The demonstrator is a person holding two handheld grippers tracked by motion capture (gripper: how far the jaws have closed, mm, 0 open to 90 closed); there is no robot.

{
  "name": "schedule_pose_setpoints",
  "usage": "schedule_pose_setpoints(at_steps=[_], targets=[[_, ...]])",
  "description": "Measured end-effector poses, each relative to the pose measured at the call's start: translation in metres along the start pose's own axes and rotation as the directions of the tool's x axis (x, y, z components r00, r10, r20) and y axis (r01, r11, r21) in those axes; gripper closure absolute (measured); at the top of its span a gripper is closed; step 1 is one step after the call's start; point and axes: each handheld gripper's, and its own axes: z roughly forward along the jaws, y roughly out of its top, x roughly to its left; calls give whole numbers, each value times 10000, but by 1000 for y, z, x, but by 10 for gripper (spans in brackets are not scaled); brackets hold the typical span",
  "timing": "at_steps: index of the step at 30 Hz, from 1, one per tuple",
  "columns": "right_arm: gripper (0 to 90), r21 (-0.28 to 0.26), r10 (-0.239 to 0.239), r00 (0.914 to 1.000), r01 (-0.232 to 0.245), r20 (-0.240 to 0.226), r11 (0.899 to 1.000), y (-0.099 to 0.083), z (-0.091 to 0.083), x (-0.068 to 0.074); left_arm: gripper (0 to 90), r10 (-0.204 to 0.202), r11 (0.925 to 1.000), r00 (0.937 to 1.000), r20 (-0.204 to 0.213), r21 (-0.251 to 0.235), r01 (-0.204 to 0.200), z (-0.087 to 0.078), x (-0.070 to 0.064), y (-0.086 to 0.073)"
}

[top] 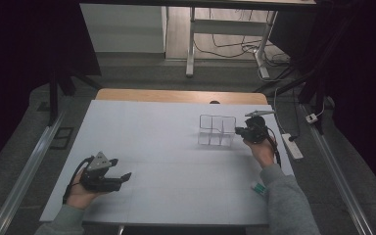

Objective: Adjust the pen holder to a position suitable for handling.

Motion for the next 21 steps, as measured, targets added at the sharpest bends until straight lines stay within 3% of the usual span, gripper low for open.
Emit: schedule_pose_setpoints(at_steps=[21], targets=[[897,-87,-42,9996,40,-270,10000,10,12,25,260,67,10000,10000,38,61,-67,1,0,-1]])
